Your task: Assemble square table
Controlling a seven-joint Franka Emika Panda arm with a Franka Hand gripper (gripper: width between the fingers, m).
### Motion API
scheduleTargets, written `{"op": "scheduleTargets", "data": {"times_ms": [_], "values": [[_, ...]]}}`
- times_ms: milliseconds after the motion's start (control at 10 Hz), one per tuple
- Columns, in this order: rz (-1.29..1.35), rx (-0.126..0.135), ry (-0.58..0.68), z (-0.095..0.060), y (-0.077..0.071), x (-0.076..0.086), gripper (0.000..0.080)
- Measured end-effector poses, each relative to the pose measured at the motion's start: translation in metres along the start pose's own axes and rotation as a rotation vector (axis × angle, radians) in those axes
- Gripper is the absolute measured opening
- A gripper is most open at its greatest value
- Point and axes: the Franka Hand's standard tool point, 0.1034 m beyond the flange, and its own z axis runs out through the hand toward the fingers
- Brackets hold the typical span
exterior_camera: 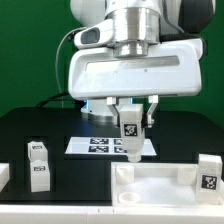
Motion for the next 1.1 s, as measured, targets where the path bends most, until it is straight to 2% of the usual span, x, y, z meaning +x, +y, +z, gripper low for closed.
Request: {"op": "scheduleTargets", "data": {"times_ms": [100,200,300,500,600,800,1000,1100], "values": [[-0.073,-0.001,-0.023,0.004,-0.005,0.013,0.0282],[-0.149,-0.01,-0.029,0.01,-0.02,0.026,0.0282],[-0.169,-0.011,-0.025,0.013,-0.025,0.029,0.0282],[-0.166,-0.013,-0.028,0.013,-0.023,0.028,0.0282],[-0.206,-0.017,-0.014,0.015,-0.019,0.03,0.0282],[-0.286,-0.031,0.013,0.022,0.005,0.043,0.0282],[-0.346,-0.033,0.051,0.022,0.019,0.056,0.0282],[-0.346,-0.027,0.049,0.024,0.021,0.055,0.0282]]}}
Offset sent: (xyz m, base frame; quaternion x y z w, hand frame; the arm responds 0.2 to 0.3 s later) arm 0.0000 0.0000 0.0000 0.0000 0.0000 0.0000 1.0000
